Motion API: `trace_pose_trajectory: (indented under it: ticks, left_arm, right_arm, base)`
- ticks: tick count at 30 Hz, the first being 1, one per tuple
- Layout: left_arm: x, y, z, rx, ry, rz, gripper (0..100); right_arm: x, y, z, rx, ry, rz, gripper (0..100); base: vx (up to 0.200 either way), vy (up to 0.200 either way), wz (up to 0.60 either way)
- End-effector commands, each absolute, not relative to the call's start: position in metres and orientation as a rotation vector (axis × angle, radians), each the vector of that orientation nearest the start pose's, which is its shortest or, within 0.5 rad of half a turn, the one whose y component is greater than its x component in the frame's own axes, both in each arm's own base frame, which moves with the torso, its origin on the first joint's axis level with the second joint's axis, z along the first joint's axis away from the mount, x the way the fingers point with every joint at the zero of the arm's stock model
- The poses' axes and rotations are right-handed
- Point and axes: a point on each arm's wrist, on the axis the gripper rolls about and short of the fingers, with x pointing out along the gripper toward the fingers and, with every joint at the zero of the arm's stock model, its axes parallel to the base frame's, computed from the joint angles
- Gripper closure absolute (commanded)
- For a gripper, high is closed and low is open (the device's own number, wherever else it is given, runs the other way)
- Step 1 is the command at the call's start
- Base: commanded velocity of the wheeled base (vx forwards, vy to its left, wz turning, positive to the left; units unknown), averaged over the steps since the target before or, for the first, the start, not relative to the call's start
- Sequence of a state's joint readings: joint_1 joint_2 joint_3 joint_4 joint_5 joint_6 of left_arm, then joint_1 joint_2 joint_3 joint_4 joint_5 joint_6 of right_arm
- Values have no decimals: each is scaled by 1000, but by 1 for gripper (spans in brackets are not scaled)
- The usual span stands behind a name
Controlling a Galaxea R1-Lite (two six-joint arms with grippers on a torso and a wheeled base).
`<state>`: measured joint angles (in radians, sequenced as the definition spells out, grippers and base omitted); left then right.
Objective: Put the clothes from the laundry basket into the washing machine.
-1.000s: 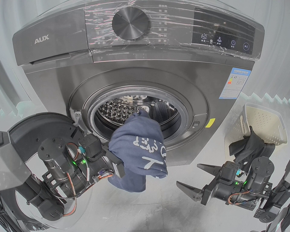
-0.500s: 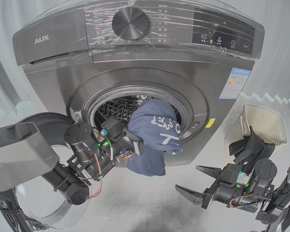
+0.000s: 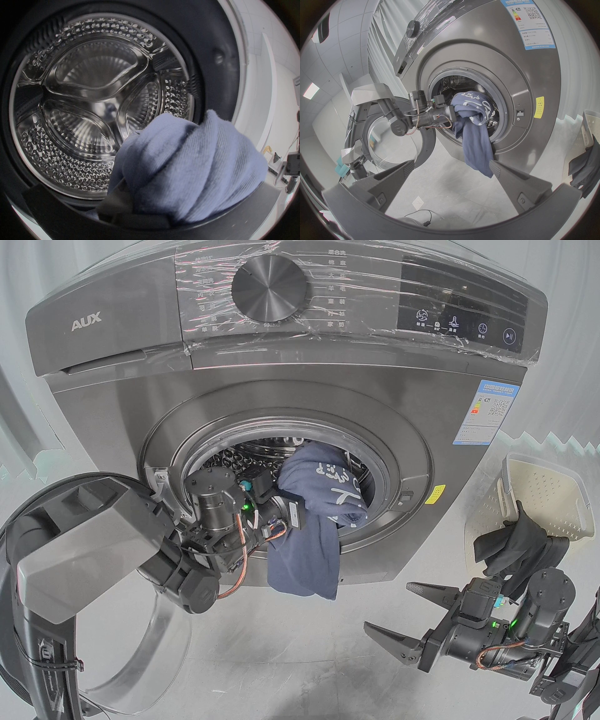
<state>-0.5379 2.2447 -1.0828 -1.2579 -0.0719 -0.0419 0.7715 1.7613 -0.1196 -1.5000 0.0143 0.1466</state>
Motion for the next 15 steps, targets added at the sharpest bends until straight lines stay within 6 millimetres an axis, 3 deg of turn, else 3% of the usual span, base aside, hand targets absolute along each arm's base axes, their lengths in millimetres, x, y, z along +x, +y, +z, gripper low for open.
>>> trace_pose_trajectory:
  ticks: [1, 5, 9, 15]
  left_arm:
    - [401, -234, 97, -68, -47, -594, 100]
    - [413, -239, 96, -69, -48, -578, 100]
    - [444, -239, 100, -75, -75, -516, 100]
    - [460, -245, 93, -75, -69, -485, 100]
  right_arm:
    - [158, 155, 99, 83, 200, 776, 0]
    - [159, 155, 99, 82, 201, 774, 0]
    - [158, 156, 98, 81, 204, 776, 0]
    - [159, 157, 96, 78, 211, 776, 0]
  base:
    - [0, 0, 0]
    - [0, 0, 0]
    - [0, 0, 0]
    - [0, 0, 0]
